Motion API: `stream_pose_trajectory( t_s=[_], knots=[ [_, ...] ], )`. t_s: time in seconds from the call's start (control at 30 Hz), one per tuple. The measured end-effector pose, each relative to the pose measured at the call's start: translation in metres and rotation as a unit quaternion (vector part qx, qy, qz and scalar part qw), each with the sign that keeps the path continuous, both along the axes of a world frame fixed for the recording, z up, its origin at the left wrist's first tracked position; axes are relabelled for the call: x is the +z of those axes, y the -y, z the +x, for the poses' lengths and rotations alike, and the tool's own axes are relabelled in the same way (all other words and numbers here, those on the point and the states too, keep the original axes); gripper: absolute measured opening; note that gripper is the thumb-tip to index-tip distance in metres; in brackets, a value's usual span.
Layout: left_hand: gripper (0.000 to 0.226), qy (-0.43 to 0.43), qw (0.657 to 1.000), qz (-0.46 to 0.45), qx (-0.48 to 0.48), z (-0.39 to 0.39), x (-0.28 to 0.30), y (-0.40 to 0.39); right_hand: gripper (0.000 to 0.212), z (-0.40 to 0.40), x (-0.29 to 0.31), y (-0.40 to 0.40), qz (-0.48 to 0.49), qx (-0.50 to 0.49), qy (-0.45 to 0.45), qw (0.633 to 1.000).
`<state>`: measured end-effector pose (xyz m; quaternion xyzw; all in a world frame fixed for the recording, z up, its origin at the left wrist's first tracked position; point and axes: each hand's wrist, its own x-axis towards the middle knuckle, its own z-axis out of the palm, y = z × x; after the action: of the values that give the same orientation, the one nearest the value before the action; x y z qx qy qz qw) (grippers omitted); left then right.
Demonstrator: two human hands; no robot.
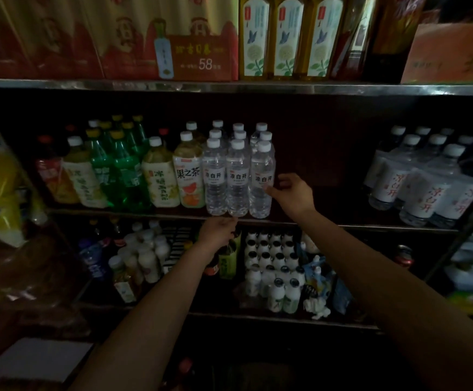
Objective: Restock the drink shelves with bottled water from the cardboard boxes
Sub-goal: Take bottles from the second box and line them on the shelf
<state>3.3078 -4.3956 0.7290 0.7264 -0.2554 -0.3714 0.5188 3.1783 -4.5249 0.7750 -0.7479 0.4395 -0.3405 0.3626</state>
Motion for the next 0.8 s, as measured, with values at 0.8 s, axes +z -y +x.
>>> stream_pose_trajectory(
  t_s=[0.8],
  knots=[
    [0.036, 0.144, 0.915, -0.025, -0.376, -0.227, -0.038, -0.124, 0.049, -0.295, -0.069, -0.272, 0.046, -0.303, -0.030, 0.952]
  ],
)
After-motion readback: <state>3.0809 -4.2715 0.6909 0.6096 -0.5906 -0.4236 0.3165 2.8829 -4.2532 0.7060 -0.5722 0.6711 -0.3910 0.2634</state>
